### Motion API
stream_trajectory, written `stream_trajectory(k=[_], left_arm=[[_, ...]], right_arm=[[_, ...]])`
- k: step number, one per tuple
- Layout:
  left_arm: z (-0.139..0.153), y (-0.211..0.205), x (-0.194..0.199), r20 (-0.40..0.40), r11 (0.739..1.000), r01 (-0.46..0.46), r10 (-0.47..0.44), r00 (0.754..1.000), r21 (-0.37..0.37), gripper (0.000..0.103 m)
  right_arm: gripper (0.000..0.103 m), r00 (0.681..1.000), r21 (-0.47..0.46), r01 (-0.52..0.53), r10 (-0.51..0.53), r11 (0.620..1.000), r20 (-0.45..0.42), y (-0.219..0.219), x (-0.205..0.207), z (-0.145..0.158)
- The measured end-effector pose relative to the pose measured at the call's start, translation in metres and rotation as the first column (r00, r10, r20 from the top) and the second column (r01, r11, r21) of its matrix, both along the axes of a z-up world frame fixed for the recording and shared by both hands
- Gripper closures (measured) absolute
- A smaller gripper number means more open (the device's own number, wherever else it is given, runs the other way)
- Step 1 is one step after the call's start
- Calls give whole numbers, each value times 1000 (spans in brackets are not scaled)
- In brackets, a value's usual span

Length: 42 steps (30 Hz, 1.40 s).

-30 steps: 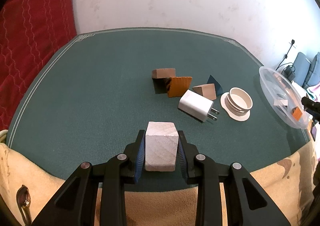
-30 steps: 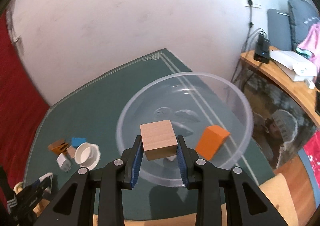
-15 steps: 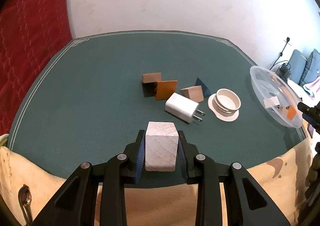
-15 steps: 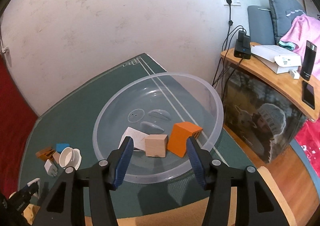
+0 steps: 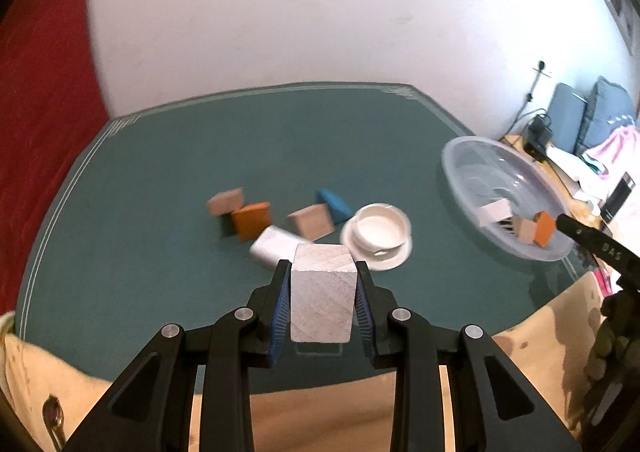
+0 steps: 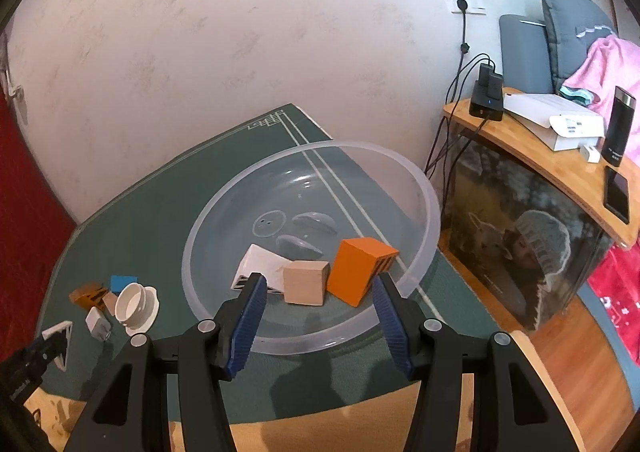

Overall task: Organize rigid objects
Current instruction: 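Carry the white cube to the clear basin and release it with the left gripper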

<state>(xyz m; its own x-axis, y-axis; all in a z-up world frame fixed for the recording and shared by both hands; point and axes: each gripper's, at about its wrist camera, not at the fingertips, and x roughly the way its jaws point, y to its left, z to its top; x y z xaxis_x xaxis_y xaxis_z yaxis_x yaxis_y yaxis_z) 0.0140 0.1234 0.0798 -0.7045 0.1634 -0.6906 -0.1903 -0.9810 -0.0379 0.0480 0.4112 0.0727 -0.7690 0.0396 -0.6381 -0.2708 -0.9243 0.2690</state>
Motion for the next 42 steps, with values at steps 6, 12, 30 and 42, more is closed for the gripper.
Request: stream_trajectory(k=[6,12,30,42], left_arm=[[10,37,-7,-11,997,74,-74,997,-14,72],[21,74,-17,-17,989,148,-148,989,-22,72],[28,159,-52,-15,958,284,-285,958,-30,72],[15,167,-69,-14,961,273,-274,962,-32,34]], right_arm=[[45,1000,-8,22,-22,1000,-10,9,3,-2],[45,999,-14,45,-45,999,-15,14,6,-5],[45,999,-36,44,-44,998,-20,19,6,-8],[45,999,-35,43,-44,998,-18,19,6,-9]])
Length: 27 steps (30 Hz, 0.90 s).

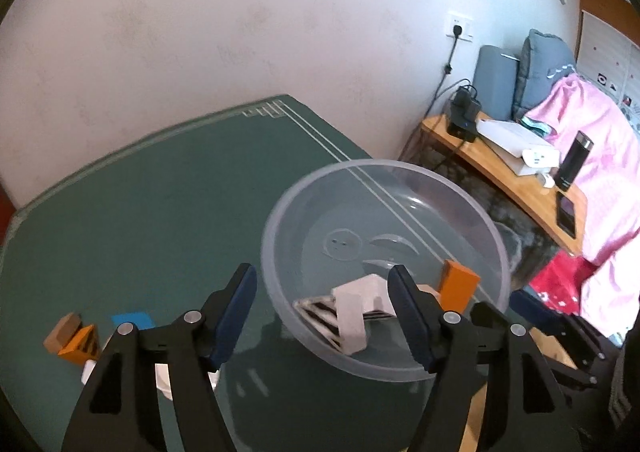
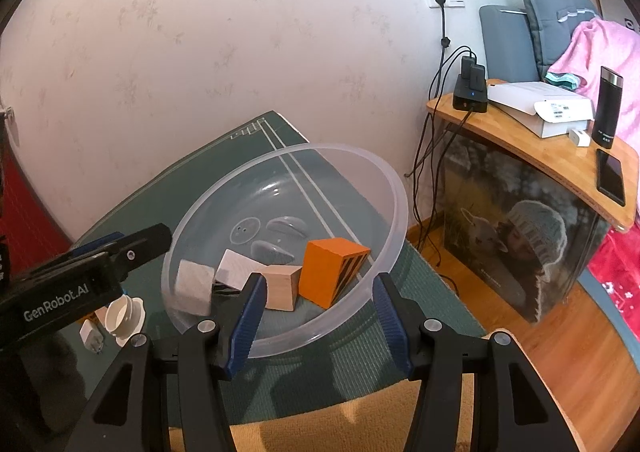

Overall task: Organize rigid objects
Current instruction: 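Carry the white cube to the clear basin and release it with the left gripper, then move the left gripper back to the white USB charger and grasp it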

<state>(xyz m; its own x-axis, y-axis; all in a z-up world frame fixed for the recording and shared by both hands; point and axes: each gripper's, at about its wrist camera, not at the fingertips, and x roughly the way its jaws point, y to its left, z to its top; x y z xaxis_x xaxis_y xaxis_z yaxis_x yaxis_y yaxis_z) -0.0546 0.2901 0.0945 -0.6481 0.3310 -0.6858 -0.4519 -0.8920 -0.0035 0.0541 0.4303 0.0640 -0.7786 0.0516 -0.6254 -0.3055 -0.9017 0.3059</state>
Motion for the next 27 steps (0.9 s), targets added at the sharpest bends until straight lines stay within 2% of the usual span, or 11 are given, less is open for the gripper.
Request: stream_trajectory(k=[4,7,8,13,19,27], left_arm=[[-2,-5,0,-4,1000,-10,10,1000,-17,33],[-4,-8,0,-6,999,-26,25,1000,-28,31],[-5,-10,0,-7,999,-30,30,1000,-33,30],[-8,-17,4,-10,997,-46,46,999,-56,24],[-11,-31,9,-4,995,-79,79,997,-62,23],[-8,-56,16,-10,989,-139,139,990,-54,23]], right_arm=[[43,1000,4,-2,2,1000,-1,0,0,0],[32,1000,10,-6,6,1000,-5,-1,0,0],[31,1000,16,-5,5,1000,-9,-1,0,0],[30,1000,35,-18,18,999,-21,-4,1,2],[25,999,43,-29,30,999,-27,-8,4,3],[25,998,64,-57,59,996,-37,-16,8,6]])
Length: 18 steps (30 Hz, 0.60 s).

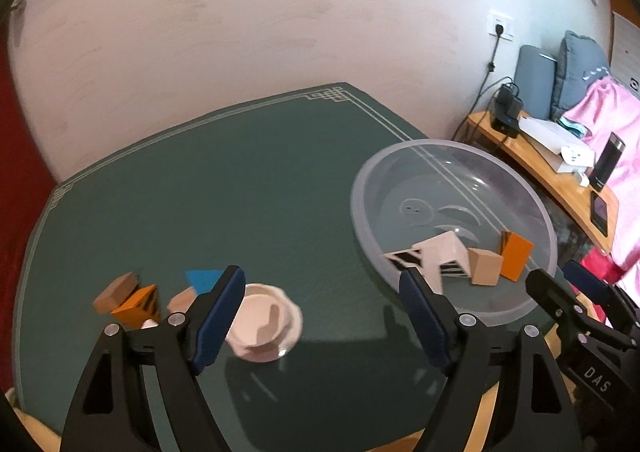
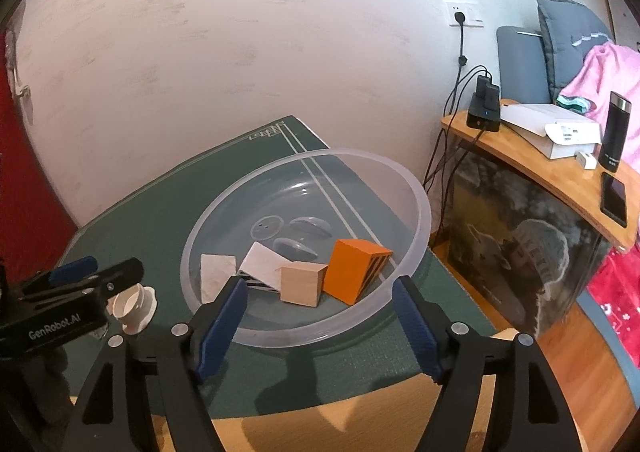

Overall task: Organize rigid objects
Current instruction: 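Move the left gripper back to the white USB charger and grasp it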

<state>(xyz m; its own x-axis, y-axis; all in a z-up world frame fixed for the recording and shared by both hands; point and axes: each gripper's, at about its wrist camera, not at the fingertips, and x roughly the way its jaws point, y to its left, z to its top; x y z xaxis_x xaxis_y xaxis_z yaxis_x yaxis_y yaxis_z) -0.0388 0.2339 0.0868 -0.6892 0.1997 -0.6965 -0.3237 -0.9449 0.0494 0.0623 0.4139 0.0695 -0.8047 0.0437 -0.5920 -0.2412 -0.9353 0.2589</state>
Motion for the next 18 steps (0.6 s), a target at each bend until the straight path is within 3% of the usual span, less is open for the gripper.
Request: stream_trajectory(k=[12,18], left_arm=[[-9,-51,5,34,993,-113,112,993,16,23],[-16,-79,12,39,984,-179,178,983,7,22]], right_arm=[[23,999,12,-40,40,999,-1,-10,2,0],[8,996,-6,-92,92,996,-8,-22,3,0]])
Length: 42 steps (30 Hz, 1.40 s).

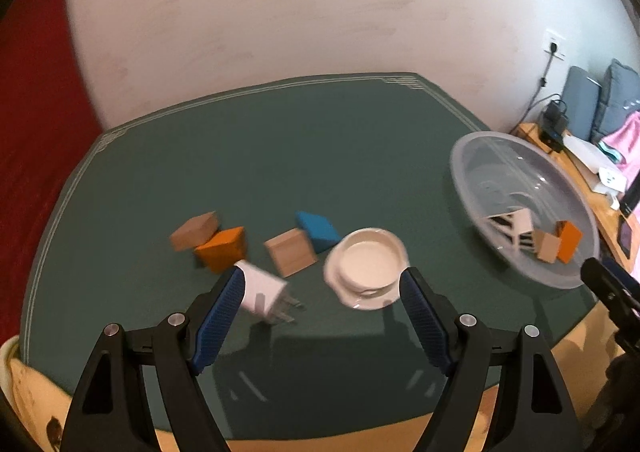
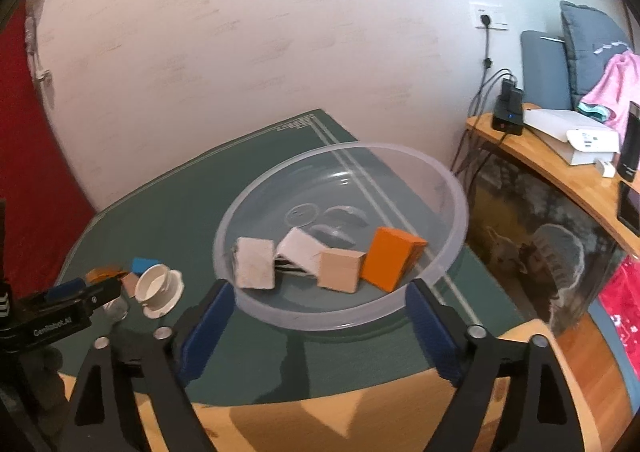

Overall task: Organize rigid objects
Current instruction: 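Move the left gripper back to the white USB charger and grasp it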

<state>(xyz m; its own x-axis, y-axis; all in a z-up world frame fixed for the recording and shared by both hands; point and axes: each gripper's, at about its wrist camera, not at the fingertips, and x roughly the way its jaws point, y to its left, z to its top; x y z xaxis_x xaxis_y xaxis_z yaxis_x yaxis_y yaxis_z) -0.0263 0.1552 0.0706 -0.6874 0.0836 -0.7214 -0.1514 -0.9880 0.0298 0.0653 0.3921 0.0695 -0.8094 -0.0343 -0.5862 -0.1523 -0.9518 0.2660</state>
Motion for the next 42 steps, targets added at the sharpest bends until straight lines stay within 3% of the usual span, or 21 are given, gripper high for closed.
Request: stream_trajectory(k=[4,17,42], left_arm=[[-4,-16,2,9,1000,-27,27,1000,9,12],[-23,-56,-8,79,993,-113,111,991,25,12],[-44,-46,-43,130,1000,-17,19,991,-19,12]], right_arm=[[3,998,-24,-61,61,998,3,-11,0,-1],[1,986,-56,-163,164,985,21,-37,3,-4],[1,970,-34,-231,233,972,74,-64,-3,-9]])
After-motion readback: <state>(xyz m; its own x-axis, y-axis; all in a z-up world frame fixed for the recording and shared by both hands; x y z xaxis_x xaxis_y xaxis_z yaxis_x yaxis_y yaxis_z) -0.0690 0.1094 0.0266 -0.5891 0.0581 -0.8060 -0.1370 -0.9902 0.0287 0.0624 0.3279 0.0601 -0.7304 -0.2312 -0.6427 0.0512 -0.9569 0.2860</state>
